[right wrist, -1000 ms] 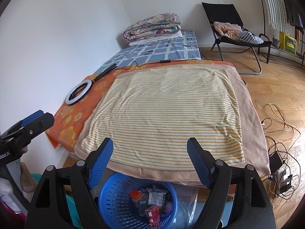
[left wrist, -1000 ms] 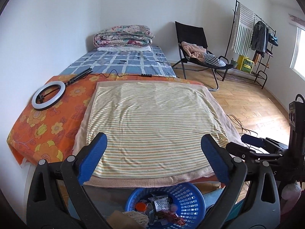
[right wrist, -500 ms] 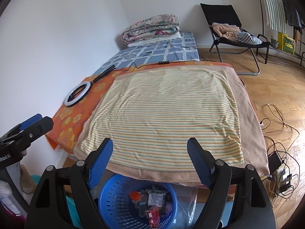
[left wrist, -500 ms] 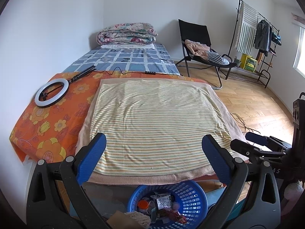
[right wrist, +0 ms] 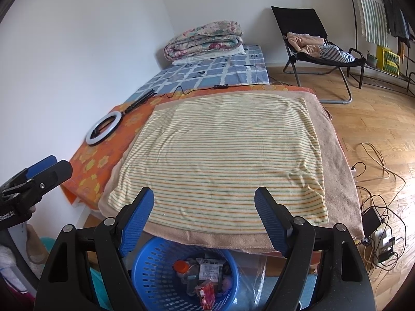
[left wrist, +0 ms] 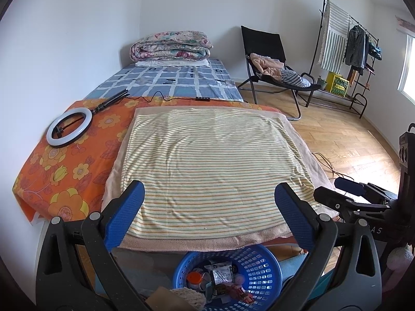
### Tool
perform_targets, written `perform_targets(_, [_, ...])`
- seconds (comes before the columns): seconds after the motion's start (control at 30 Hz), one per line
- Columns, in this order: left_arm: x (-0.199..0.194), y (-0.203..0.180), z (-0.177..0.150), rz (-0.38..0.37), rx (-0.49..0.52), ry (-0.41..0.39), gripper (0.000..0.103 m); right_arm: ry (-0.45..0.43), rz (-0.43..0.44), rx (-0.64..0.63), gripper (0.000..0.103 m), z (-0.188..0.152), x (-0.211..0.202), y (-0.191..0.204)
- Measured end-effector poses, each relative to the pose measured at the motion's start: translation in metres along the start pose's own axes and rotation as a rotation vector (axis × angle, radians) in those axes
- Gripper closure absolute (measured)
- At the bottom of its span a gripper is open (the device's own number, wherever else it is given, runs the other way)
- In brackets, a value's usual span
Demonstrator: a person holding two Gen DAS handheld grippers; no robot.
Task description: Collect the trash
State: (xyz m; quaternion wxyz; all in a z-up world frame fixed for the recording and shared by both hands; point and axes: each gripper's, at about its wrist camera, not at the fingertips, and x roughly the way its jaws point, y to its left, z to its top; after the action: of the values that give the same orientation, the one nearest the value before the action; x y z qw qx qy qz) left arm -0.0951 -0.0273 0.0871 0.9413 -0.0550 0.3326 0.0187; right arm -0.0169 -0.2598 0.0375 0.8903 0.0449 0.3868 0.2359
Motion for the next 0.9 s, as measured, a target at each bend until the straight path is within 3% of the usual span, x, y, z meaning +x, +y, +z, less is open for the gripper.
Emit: perform_targets(0.9, [0.0005,-0.0028,0.0001,0.004,0.001,0.000,0.001,0.009,-0.003,0.026,0.023,0.0001,0.0027,-0.0028])
